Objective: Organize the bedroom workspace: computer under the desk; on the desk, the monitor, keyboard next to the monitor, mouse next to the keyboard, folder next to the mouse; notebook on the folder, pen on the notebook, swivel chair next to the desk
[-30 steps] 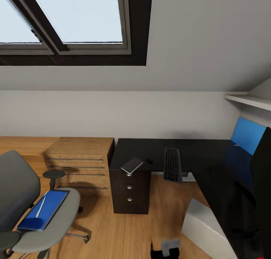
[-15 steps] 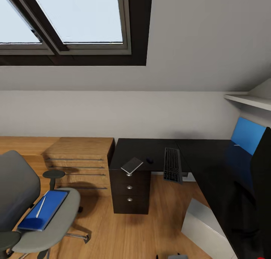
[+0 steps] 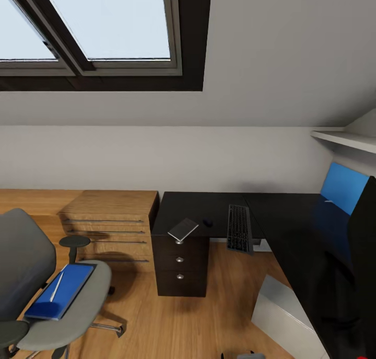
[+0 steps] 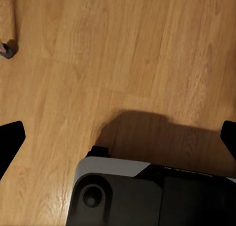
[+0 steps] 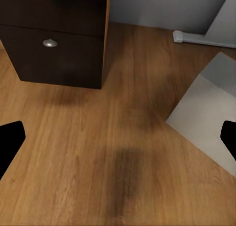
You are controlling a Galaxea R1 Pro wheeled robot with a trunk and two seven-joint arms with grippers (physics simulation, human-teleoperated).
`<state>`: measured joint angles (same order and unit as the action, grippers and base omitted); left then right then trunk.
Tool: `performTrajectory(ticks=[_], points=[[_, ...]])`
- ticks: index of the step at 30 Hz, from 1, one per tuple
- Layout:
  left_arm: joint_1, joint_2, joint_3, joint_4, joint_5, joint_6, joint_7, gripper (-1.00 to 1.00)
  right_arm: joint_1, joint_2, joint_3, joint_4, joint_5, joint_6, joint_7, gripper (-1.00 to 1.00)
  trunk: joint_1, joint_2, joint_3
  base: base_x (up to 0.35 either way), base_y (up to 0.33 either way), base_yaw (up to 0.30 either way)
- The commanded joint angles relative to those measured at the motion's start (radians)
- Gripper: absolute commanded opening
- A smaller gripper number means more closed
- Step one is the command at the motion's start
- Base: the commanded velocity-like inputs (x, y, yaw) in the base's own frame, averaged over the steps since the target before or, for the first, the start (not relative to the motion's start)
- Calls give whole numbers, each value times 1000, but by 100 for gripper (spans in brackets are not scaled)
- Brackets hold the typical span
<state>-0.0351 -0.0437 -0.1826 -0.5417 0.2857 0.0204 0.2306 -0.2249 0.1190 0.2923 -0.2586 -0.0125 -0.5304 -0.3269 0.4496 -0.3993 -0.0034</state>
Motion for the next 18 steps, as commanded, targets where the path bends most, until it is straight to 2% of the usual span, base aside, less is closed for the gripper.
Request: performTrajectory(ticks=[1,9,11,12,18], points=[[0,1,-8,-1,9,2,9,100,-1,0,8,1,-1,-1,-9,100,0,-1,0,0,0,0],[0,3,-6,-1,10,-1,9,100,-1,0,8,2,-1,0,-9,100,0,-1,0,0,0,0],[0,2,-6,-1,9,-42,9,100,-1,0,8,2,-1,0,-9,100,0,-1,0,0,0,0],[0,3,-4,1,10,-107,9,100,-1,1,8,2,-1,-1,-9,100,0,-1,0,-9,0,0],[0,3,-4,8,10,-148,9,100,-1,2,8,2,-1,0,-9,100,0,-1,0,-202,0,0]])
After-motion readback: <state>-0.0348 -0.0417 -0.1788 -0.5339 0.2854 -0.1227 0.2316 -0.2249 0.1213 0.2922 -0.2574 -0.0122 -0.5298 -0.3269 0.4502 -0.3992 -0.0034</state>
